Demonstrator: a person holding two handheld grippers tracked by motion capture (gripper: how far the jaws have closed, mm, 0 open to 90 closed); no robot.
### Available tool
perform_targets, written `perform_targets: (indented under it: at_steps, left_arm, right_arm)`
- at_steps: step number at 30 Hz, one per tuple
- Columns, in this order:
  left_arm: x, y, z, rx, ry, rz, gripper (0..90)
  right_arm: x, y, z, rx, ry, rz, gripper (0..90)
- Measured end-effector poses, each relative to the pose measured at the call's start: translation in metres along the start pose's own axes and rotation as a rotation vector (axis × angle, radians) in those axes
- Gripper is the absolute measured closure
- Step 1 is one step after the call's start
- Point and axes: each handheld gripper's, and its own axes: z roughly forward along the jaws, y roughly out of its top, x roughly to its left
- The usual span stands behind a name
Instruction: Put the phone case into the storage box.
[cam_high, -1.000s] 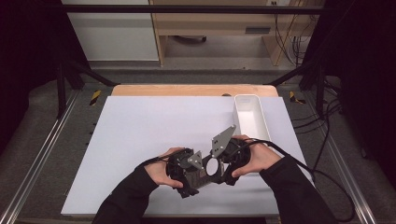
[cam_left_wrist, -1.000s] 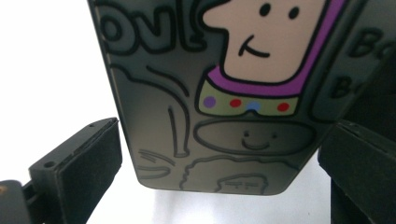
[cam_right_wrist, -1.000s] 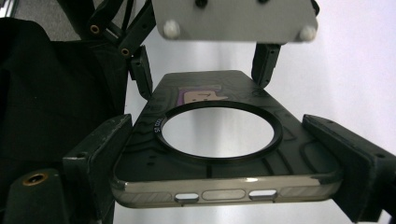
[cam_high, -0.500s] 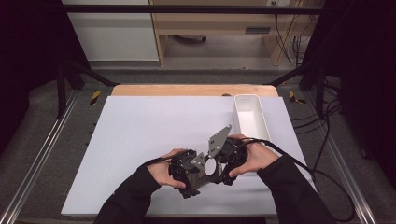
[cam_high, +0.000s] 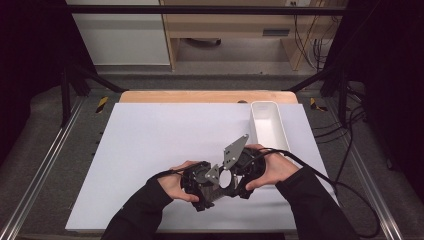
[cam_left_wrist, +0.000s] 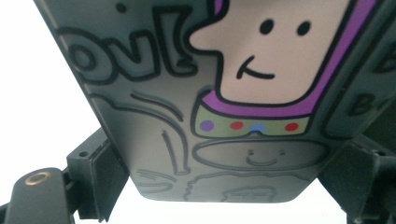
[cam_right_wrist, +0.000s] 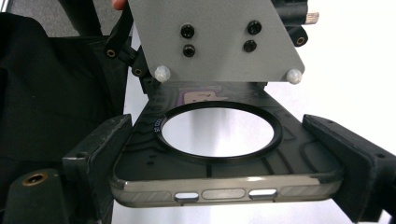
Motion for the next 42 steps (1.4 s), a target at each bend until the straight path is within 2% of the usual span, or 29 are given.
perform_targets:
  at_steps: [12, 18, 20, 26, 31, 36, 42]
  left_arm:
    - [-0.001, -0.002, -0.002, -0.028, 0.005, -0.011, 11.4]
    - [0.000, -0.004, -0.004, -0.044, 0.011, -0.019, 11.4]
    - [0.001, -0.005, -0.004, -0.052, 0.012, -0.023, 11.4]
    - [0.002, -0.007, -0.006, -0.069, 0.021, -0.039, 11.4]
    - [0.002, -0.011, -0.009, -0.106, 0.023, -0.055, 11.4]
    - [0.004, -0.018, -0.011, -0.143, 0.028, -0.078, 11.4]
    - [0.005, -0.026, -0.014, -0.190, 0.028, -0.100, 11.4]
  right_arm:
    - [0.001, 0.000, -0.002, -0.028, -0.011, -0.005, 10.9]
    - [0.002, 0.000, -0.006, -0.064, -0.033, -0.002, 4.7]
    - [0.002, 0.000, -0.009, -0.084, -0.038, 0.005, 4.5]
    - [0.003, -0.002, -0.024, -0.188, -0.067, 0.019, 3.2]
    - [0.004, -0.007, -0.039, -0.253, -0.097, 0.032, 2.8]
    - [0.005, -0.017, -0.048, -0.308, -0.113, 0.049, 3.0]
    - [0.006, -0.027, -0.047, -0.334, -0.117, 0.066, 3.1]
